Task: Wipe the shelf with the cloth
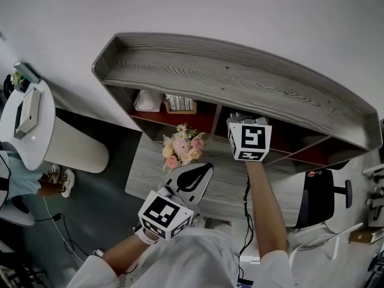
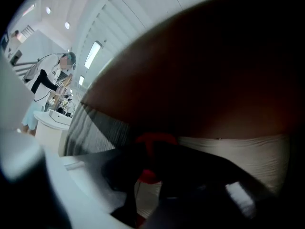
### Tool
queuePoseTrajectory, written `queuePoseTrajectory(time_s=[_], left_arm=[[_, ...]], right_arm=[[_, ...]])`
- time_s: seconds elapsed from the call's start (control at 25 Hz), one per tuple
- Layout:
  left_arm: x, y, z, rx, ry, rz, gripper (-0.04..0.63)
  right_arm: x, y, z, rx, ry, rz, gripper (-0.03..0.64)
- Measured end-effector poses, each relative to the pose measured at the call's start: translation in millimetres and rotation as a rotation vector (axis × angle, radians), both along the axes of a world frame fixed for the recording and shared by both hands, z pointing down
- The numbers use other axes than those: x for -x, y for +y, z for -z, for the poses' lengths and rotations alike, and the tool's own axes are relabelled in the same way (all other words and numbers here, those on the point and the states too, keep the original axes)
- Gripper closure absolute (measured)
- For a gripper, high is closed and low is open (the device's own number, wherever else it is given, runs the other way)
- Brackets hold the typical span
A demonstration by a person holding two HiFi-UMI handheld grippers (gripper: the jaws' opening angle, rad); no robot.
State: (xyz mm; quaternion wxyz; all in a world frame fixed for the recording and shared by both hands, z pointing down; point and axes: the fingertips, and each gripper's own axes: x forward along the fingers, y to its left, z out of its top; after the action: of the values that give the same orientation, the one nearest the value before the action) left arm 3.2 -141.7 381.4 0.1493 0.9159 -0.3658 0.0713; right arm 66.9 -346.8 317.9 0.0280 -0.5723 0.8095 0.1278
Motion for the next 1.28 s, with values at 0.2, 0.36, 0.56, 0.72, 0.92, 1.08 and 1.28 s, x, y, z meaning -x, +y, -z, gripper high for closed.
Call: queuePoseTrajectory(time_s=[0.2, 0.36, 0.56, 0.72, 0.92, 1.08, 1.28], left_arm=[[0, 4, 5, -0.013, -0.002, 0.003, 0.589], [4, 6, 4, -0.01, -0.005, 0.012, 0.589], [4, 9, 2, -0.006, -0.009, 0.005, 0.589], [1, 9, 1, -0.007, -0.009, -0.006, 0.589], [-3, 13, 0, -0.005, -0.005, -0.025, 0.589], [-1, 15, 1, -0.005, -0.002, -0.028, 0.589], [5, 17, -4, 0.01, 0.002, -0.025, 0.589]], right_arm=[[-29, 0, -2, 0.01, -0.052, -0.056, 0.532], [-55, 2, -6, 0.013, -0.057, -0.115, 0.532], [-90, 8, -14, 0.015, -0.064, -0.196, 0.532], [-127, 15, -20, 0.019, -0.088, -0.288, 0.532], [-175, 25, -29, 0.027, -0.153, -0.425, 0.532], [-204, 31, -37, 0.042, -0.188, -0.518, 0.532], [-233, 37, -67, 0.137, -0.244, -0.685, 0.532]])
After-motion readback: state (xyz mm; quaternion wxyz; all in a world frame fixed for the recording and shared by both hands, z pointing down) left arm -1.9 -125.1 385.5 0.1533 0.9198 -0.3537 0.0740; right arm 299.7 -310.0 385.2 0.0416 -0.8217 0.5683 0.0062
